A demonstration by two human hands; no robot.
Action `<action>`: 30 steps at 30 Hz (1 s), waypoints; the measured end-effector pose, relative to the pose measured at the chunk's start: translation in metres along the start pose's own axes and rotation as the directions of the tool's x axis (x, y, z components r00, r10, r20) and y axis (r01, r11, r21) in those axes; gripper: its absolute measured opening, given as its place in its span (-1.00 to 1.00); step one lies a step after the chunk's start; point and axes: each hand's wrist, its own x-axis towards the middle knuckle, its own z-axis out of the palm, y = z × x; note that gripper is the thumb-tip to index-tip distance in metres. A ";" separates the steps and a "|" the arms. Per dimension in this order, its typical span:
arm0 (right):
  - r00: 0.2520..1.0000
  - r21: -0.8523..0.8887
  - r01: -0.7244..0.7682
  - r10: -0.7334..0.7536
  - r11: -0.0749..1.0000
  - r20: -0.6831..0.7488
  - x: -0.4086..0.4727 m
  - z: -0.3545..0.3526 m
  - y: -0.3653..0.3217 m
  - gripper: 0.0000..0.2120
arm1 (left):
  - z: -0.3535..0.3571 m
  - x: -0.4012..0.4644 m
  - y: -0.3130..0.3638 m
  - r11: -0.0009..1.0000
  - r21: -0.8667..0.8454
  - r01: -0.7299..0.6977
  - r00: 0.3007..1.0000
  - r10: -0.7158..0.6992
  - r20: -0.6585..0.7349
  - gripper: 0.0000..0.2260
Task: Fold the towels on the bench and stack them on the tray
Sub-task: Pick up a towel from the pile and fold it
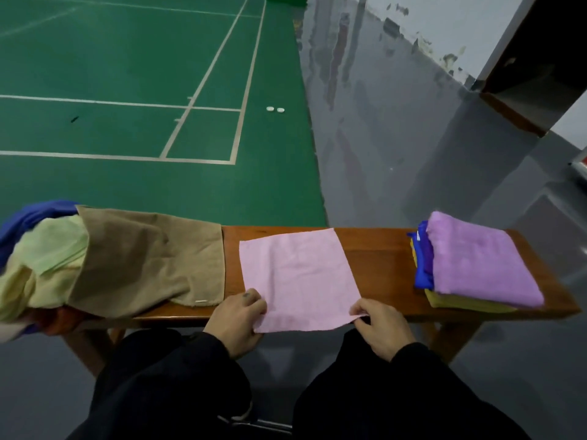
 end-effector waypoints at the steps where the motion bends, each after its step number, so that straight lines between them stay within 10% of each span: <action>1: 1.000 -0.015 -0.001 0.001 1.000 0.018 0.000 -0.002 0.002 -0.88 | 0.001 -0.005 0.000 0.998 0.043 -0.038 0.999 0.038 -0.010 -0.81; 6: 1.000 0.199 -0.016 0.021 0.980 -0.023 0.013 -0.027 -0.004 -0.88 | -0.004 -0.022 0.002 0.998 -0.047 -0.031 0.987 0.023 -0.159 -0.82; 12: 0.983 0.427 0.017 0.064 0.904 -0.175 0.075 -0.054 -0.036 -0.92 | -0.034 0.025 -0.014 0.723 -0.597 0.349 0.897 -0.441 -0.010 -0.92; 30: 0.954 0.369 -0.068 0.168 0.927 -0.247 0.198 -0.027 -0.053 -0.88 | -0.034 0.119 -0.064 0.622 -0.462 0.632 0.722 -0.689 0.060 -0.75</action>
